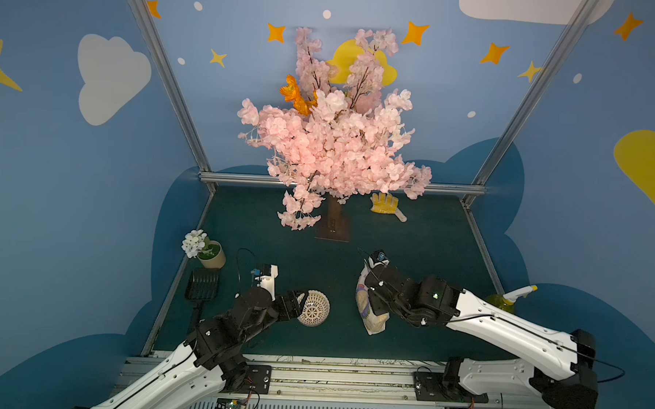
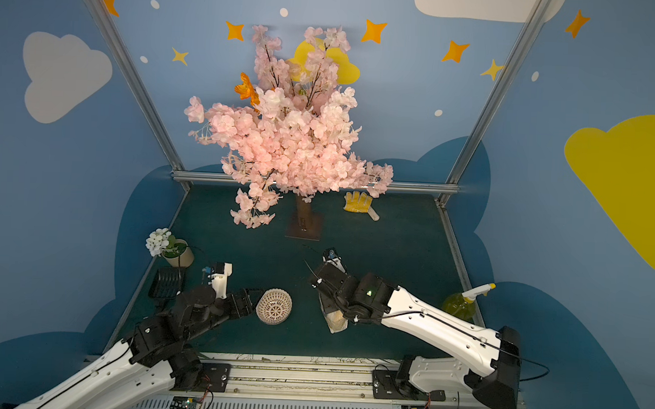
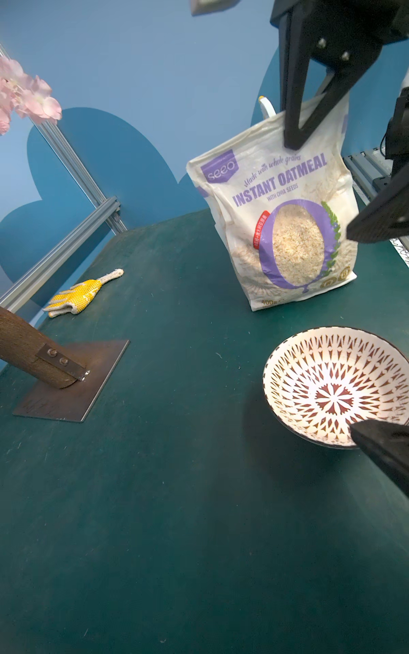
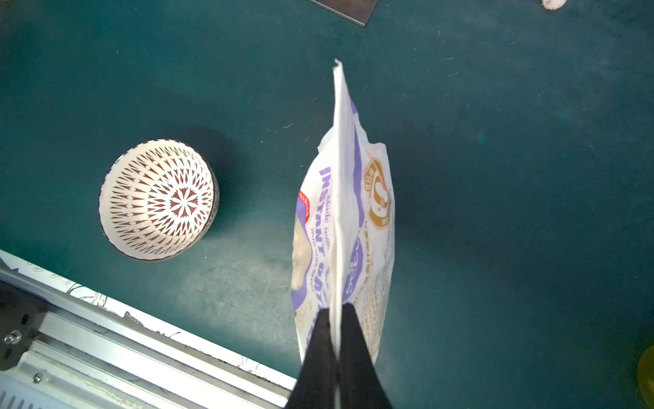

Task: Pour the oats into the breakfast bowl
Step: Place the oats bag at the center of the board.

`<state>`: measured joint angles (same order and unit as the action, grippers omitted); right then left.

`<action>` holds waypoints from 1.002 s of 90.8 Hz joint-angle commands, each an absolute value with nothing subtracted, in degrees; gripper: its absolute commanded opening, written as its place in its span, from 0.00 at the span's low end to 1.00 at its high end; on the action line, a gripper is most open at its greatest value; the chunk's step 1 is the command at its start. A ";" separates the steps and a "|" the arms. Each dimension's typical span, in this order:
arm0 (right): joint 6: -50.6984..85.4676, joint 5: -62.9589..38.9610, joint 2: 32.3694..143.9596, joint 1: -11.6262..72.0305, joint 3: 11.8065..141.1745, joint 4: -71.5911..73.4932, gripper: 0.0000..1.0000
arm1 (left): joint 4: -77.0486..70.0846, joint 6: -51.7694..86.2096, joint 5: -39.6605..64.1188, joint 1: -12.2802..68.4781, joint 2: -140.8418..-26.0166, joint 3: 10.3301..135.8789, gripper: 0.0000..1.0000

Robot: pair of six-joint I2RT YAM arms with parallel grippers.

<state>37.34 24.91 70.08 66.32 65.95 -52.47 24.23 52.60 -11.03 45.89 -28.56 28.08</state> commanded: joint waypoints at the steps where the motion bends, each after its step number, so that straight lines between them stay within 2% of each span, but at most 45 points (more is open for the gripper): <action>1: 41.06 28.06 66.45 67.06 66.15 -44.36 0.00 | 20.62 54.49 -10.03 46.10 -29.28 27.92 0.81; 5: 41.21 28.03 65.85 67.08 65.31 -43.67 0.02 | 20.07 54.70 -9.59 46.10 -30.10 28.04 0.80; 12: 41.56 28.29 64.71 67.03 64.39 -43.59 0.17 | 19.17 54.91 -8.61 46.10 -31.98 28.56 0.79; 23: 40.26 28.18 61.03 66.96 62.76 -43.69 0.28 | 18.46 55.26 -6.70 46.44 -35.58 30.55 0.76; 29: 37.84 27.55 58.33 66.96 61.53 -43.85 0.41 | 18.30 55.94 -6.62 46.94 -37.19 31.74 0.73; 34: 36.40 26.94 56.20 66.66 61.41 -45.97 0.47 | 17.94 57.37 -7.88 47.88 -37.72 32.38 0.69; 49: 36.75 27.70 45.30 64.41 57.65 -49.17 0.37 | 12.61 58.97 -15.02 54.06 -39.18 33.06 0.61; 62: 37.82 17.26 38.29 55.28 51.85 -45.60 0.38 | 11.57 57.45 -20.80 59.07 -44.82 38.21 0.60; 72: 37.28 7.50 39.22 47.76 48.67 -42.46 0.38 | 6.79 56.41 -22.30 61.70 -50.18 40.81 0.59; 84: 35.58 0.72 43.59 38.08 47.31 -39.18 0.36 | 2.99 56.38 -20.62 62.62 -55.13 43.14 0.58; 91: 34.76 -8.18 44.81 33.03 47.93 -36.40 0.35 | 0.39 56.78 -18.25 62.58 -57.55 43.55 0.57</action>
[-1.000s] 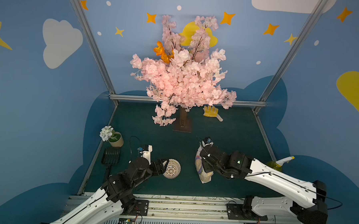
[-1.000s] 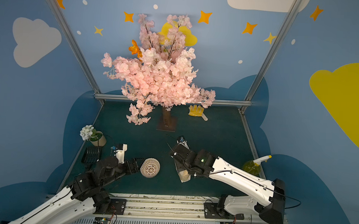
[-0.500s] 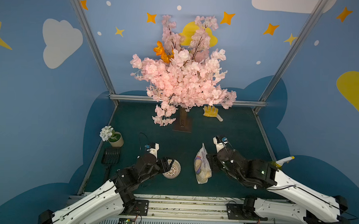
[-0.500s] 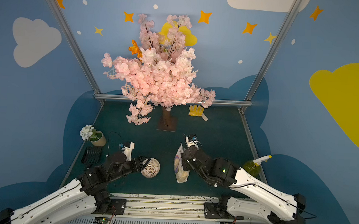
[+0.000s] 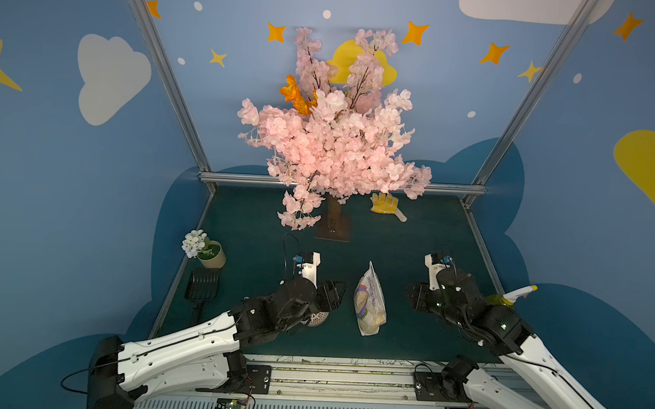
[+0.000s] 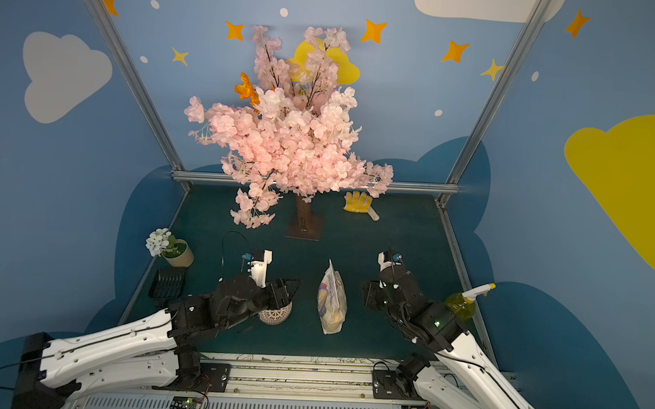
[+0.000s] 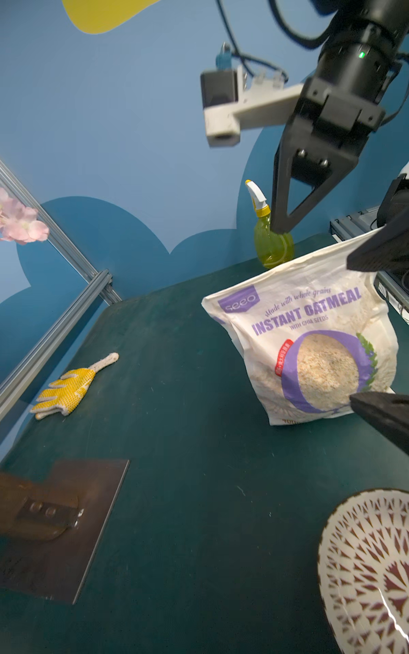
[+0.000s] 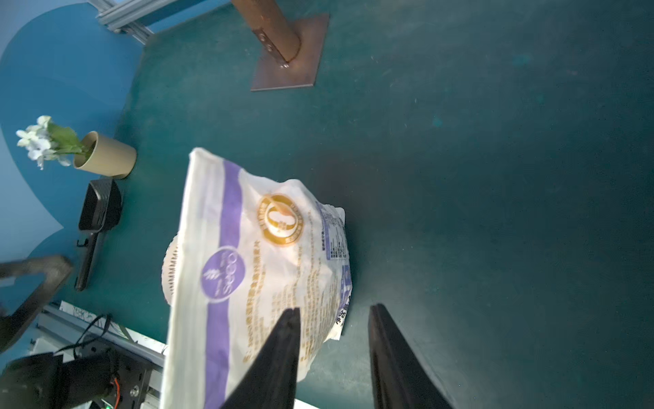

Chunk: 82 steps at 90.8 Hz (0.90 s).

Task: Pour the oats into the breakfast bowl
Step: Open the oats bag at the center of the board.

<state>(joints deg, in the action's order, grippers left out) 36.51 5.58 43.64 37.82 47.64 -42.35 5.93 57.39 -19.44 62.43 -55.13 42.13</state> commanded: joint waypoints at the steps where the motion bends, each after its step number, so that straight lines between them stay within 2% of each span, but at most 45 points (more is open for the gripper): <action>1: 34.74 -9.41 44.86 32.55 48.09 -35.91 0.34 | 0.28 56.82 -18.00 62.58 -57.82 43.66 0.56; 8: 33.51 -20.99 44.11 32.12 48.53 -31.02 0.36 | 0.17 56.89 -16.93 62.70 -58.97 44.42 0.52; 12: 33.43 -23.28 43.52 33.22 48.01 -28.60 0.37 | -0.09 56.86 -17.00 62.75 -59.39 44.40 0.51; 18: 33.28 -19.98 42.50 35.92 47.19 -28.42 0.36 | -1.58 57.25 -16.78 62.76 -60.07 43.86 0.51; 36: 33.14 -12.38 45.03 43.13 46.94 -31.77 0.24 | -3.52 57.87 -15.68 62.93 -62.62 44.07 0.49; 43: 33.07 -10.62 45.57 45.16 47.00 -32.32 0.23 | -4.46 58.20 -15.58 63.02 -63.19 43.97 0.49; 82: 32.62 -5.25 45.49 46.65 47.02 -33.84 0.18 | -6.65 59.30 -14.69 63.63 -65.97 44.30 0.49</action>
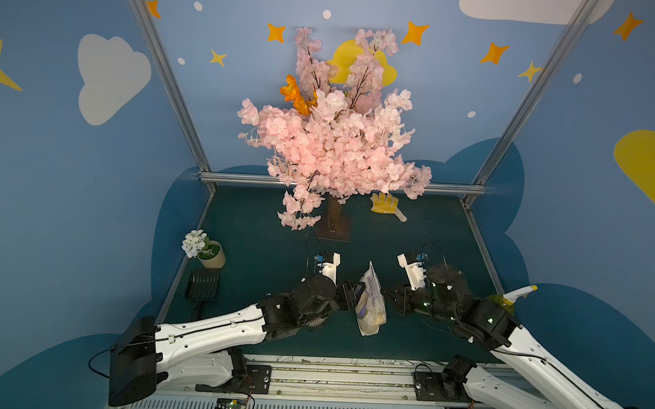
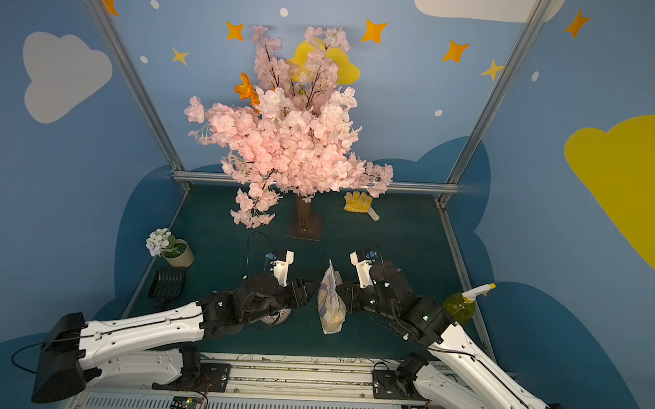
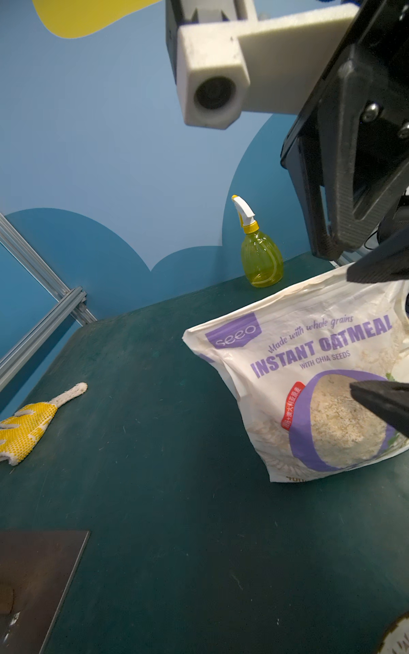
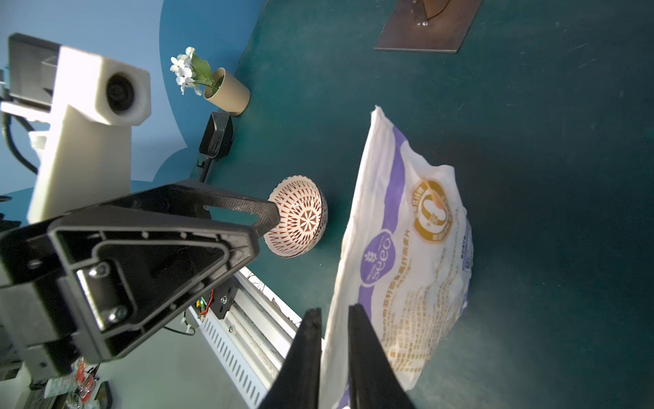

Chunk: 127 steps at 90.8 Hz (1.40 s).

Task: Pour the oats into the breakfast bowl
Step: Open the oats bag at the center of the board.

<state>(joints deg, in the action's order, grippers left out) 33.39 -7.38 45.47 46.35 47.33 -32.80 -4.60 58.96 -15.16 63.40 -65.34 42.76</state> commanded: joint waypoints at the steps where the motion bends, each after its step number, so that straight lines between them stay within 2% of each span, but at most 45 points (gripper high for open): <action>1: 32.61 -5.26 45.55 46.66 47.06 -33.79 0.18 | -6.71 59.31 -14.64 63.63 -66.03 44.30 0.49; 75: 33.30 -8.04 47.73 47.63 46.98 -30.47 0.18 | -7.47 59.83 -13.97 63.90 -67.42 44.02 0.48; 127: 32.97 -6.32 47.49 47.71 46.96 -30.89 0.08 | -7.38 60.08 -14.15 63.98 -67.66 44.24 0.48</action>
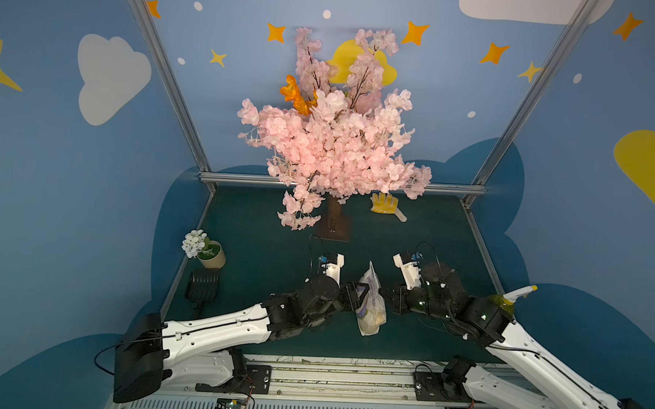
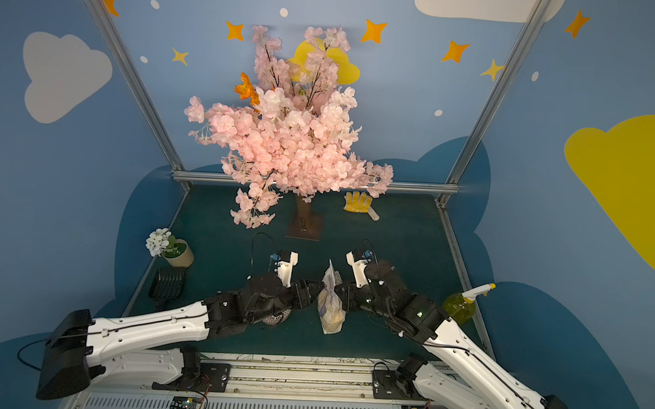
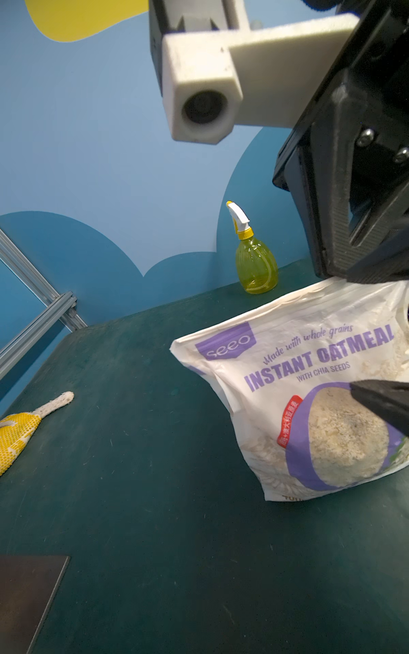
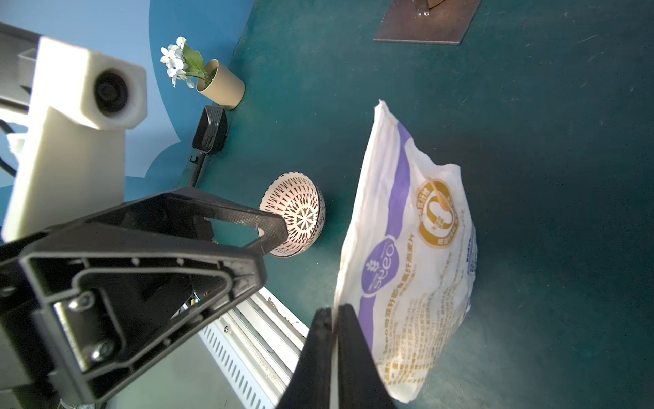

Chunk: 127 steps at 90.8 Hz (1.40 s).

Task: Pour the oats into the breakfast bowl
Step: Open the oats bag at the center of the board.

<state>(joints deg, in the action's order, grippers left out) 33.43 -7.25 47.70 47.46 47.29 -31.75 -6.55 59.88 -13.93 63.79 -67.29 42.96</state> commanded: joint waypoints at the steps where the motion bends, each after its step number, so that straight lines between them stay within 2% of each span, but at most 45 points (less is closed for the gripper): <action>1: 32.96 -6.32 47.52 47.72 46.95 -30.92 0.08 | -7.38 60.05 -14.15 63.98 -67.71 44.27 0.48; 13: 32.87 -6.28 47.77 47.64 46.79 -30.98 0.00 | -7.58 60.28 -14.13 63.98 -68.02 44.60 0.48; 40: 33.21 -5.20 47.23 47.71 46.08 -31.29 0.00 | -10.53 60.90 -12.66 64.07 -71.31 47.23 0.45; 64: 32.79 -3.95 45.62 47.64 45.03 -30.90 0.00 | -11.92 61.72 -12.15 64.13 -74.80 49.01 0.31; 74: 32.70 -3.66 45.17 47.62 44.66 -30.70 0.00 | -12.13 62.35 -13.28 64.25 -74.97 48.34 0.28; 127: 32.67 -3.53 45.05 47.69 44.41 -30.41 0.00 | -13.36 63.90 -12.74 64.62 -77.75 47.96 0.24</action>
<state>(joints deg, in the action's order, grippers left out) 33.17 -4.91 45.34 47.46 45.32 -30.26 -12.40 63.61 -12.75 64.34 -77.28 47.79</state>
